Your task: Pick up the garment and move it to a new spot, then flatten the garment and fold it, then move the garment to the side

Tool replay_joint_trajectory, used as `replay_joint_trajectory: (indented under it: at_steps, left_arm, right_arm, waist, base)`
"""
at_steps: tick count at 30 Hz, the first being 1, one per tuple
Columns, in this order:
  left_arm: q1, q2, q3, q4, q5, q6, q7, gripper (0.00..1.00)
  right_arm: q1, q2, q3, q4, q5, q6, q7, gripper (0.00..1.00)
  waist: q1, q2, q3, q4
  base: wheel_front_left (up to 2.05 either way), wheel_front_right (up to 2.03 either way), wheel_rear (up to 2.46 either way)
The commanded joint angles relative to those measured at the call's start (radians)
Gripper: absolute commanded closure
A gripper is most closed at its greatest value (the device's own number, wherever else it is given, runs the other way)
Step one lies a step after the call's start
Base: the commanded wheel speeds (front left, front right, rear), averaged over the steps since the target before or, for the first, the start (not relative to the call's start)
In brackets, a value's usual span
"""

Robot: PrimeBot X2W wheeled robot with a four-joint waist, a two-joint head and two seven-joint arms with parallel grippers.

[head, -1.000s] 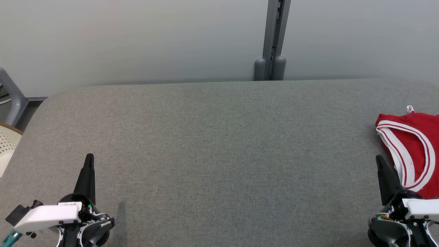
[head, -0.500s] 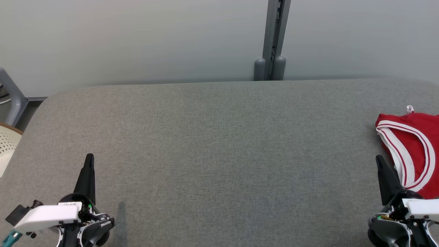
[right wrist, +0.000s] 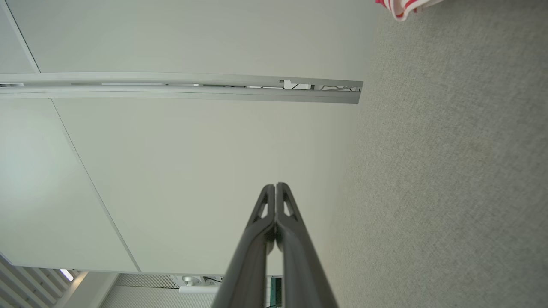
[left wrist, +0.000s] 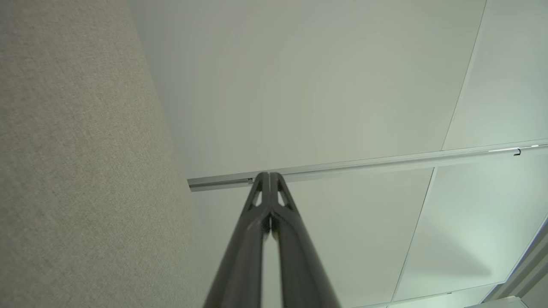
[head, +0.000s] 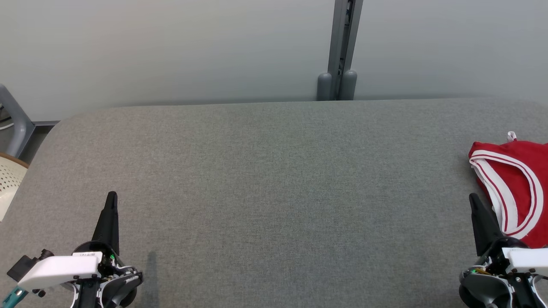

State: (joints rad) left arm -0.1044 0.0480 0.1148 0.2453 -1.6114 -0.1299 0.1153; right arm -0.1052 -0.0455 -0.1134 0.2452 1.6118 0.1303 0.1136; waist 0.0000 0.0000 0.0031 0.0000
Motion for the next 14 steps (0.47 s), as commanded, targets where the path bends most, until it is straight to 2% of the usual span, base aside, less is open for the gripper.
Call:
replay_joint_trajectory:
  at_steps: [1, 14]
  left_arm:
    - [-0.009, 0.002, 0.003, 0.000, -0.002, -0.005, 0.002, 1.00]
    - [-0.009, 0.002, 0.003, 0.000, -0.002, -0.005, 0.002, 1.00]
  right_arm:
    - [-0.008, -0.009, -0.001, 0.002, 0.002, 0.001, 0.002, 1.00]
    - [-0.008, -0.009, -0.001, 0.002, 0.002, 0.001, 0.002, 1.00]
  waist:
    - [0.0000, 0.0000, 0.000, 0.000]
    - [0.0000, 0.0000, 0.000, 0.000]
  base:
    - [0.00, 0.00, 0.00]
    - [0.00, 0.00, 0.00]
